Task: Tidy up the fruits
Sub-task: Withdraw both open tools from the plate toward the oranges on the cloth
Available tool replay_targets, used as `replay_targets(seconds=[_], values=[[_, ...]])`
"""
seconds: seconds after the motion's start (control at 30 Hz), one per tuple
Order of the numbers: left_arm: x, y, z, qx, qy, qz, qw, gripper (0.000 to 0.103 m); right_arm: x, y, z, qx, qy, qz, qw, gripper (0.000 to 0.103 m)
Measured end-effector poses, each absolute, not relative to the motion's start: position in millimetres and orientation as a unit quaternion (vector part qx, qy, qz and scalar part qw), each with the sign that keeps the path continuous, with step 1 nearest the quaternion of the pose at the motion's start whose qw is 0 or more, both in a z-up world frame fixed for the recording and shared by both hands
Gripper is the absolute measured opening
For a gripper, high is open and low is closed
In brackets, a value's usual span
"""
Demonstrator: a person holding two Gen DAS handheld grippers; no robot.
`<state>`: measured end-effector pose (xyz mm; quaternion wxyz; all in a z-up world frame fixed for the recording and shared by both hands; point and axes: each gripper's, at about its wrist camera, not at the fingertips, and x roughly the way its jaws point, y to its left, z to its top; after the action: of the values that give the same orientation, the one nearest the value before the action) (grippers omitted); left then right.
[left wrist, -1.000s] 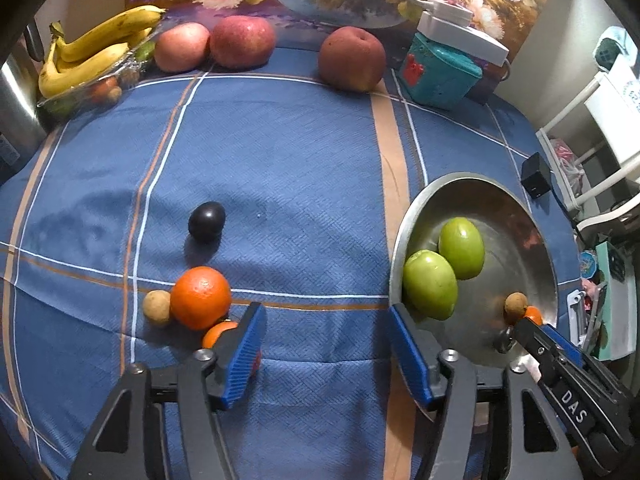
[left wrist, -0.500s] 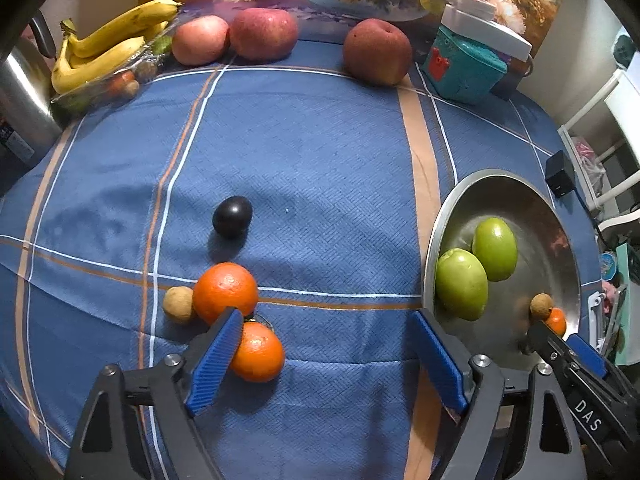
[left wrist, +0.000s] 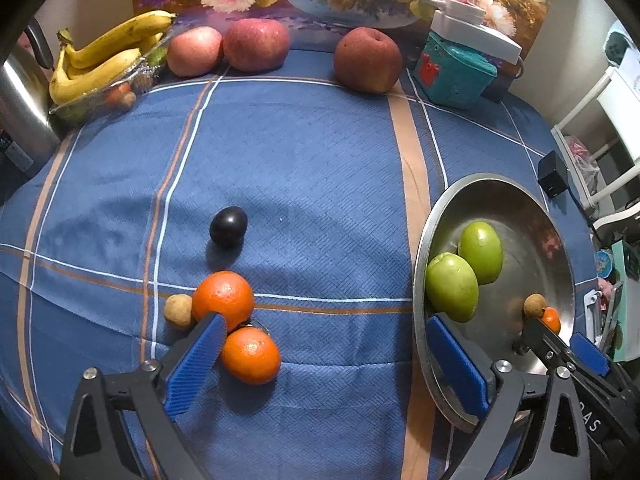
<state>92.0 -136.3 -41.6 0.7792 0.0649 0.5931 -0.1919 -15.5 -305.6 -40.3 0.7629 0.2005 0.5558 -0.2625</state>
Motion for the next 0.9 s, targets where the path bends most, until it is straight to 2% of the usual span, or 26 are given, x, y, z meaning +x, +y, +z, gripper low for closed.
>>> replay_targets(seconds=[0.9], values=[[94.3,-134.1,-34.4,0.108,0.554,-0.153,0.811,0.103,-15.7,-305.6,-33.2,0.194,0.540,-0.259,0.777,0.091]])
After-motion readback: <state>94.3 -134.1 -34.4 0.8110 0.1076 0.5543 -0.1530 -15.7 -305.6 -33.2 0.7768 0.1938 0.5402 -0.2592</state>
